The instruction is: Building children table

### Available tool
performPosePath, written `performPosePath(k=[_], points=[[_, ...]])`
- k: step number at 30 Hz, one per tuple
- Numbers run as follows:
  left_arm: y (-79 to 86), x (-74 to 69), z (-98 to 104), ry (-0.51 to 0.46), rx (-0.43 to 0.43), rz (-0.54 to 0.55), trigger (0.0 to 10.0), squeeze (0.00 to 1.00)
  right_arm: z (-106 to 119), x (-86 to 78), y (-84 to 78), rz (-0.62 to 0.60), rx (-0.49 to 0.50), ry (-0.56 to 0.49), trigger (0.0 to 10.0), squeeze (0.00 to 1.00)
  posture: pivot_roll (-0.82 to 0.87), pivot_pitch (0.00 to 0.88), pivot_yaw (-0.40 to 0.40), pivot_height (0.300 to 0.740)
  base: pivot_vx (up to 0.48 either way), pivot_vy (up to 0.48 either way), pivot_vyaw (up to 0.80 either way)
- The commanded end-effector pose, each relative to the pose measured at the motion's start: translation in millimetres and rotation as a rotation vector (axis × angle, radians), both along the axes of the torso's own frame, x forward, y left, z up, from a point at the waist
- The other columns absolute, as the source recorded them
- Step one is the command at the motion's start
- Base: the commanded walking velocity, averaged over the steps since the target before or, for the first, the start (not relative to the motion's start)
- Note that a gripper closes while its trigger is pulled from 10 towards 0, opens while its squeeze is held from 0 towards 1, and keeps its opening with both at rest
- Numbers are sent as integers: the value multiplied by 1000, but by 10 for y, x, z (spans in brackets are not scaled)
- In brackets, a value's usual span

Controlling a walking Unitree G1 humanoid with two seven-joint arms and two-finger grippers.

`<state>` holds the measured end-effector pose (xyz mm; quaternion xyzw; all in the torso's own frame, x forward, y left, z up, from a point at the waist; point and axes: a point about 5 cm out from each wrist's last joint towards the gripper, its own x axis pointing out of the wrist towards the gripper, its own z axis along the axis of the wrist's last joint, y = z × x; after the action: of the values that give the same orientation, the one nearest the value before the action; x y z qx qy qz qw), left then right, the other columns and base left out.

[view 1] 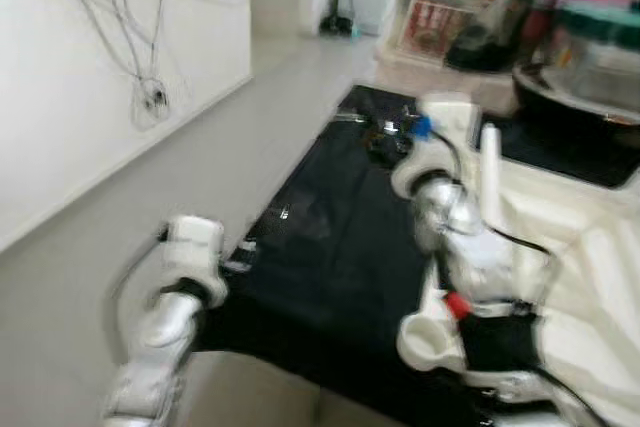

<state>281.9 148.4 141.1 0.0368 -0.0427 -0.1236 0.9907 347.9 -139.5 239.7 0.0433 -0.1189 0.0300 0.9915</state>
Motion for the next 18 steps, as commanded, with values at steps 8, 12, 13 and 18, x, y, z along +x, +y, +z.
performPosePath(k=[8,12,13,18], points=[[-11,-10,-3,-7,23,-10,10000,0,39,-29,81,50,-13,-24,10000,0,47,0,-111,740,0,0,-781],[-23,-10,-11,-8,37,-18,10000,0,38,-36,94,61,-24,-19,10000,0,46,0,-111,740,0,0,-781],[-27,-11,-13,-8,38,-19,10000,0,35,-34,89,58,-23,-11,10000,0,46,0,-111,740,0,0,-781],[-31,-16,-19,-8,41,-23,10000,0,33,-16,19,19,-36,5,10000,0,42,0,-109,740,0,0,-781]])
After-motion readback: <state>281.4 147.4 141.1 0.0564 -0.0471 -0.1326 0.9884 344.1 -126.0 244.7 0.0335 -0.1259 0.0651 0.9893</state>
